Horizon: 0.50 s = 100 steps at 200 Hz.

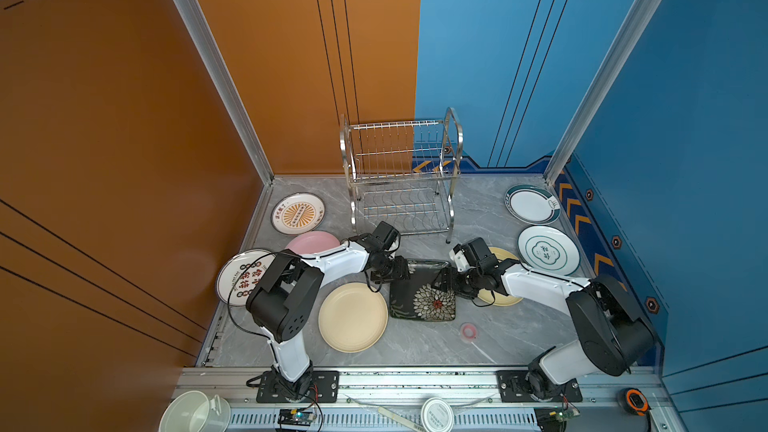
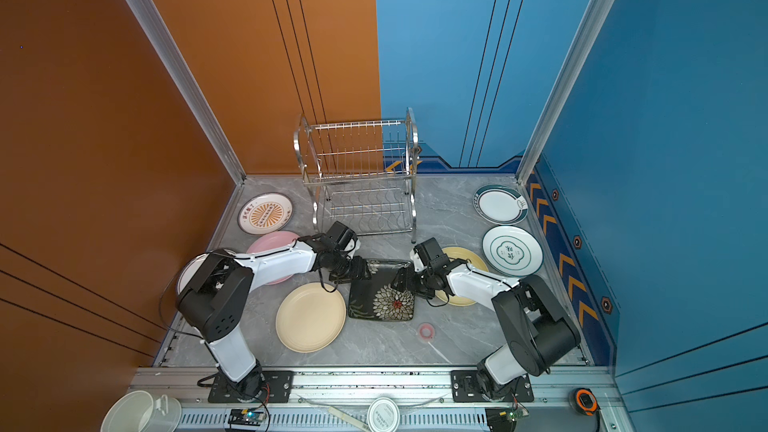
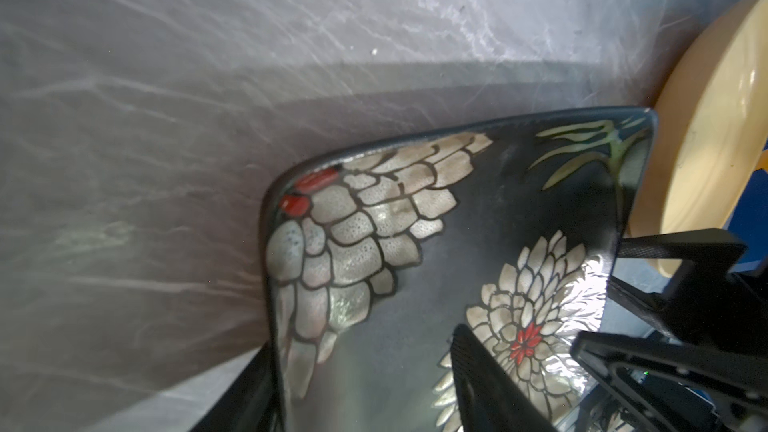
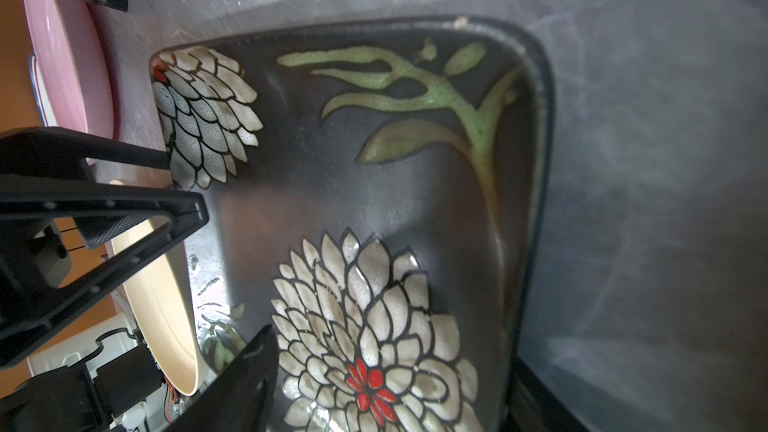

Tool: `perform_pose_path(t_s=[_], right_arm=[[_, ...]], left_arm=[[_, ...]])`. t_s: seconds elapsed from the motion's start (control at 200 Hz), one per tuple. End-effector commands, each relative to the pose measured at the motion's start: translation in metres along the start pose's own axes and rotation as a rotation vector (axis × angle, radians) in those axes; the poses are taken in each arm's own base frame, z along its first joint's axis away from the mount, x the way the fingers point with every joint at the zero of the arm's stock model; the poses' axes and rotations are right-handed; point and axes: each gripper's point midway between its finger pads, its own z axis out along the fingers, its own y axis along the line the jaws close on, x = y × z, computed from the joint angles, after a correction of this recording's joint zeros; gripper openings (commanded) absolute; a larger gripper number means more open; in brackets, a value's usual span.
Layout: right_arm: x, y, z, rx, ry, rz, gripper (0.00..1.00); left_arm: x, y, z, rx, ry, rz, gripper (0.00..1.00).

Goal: Load the plates into the dish rack
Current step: 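Grip opposite edges of the black floral square plate with both grippers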

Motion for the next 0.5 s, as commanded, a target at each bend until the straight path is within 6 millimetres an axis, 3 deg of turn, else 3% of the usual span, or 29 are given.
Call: perform_pose_path(t_s=[0.0,0.335,0.495], right_arm=[[0.022,0.004,0.017,-0.054,0.106,-0.010,0.74],[0.011,0.024,0.022,-0.160,0.076,-0.010,0.73],[0.008,0.033,0.020,-0.207,0.066,-0.020,0.65]], left_arm=[[0.003,-0.016,0.003,0.049,0.036,0.019,0.60],[0.004,-0.018,0.005,0.056,0.045,0.020,0.54],[0.003,-0.018,0.004,0.055,0.040,0.021,0.54]])
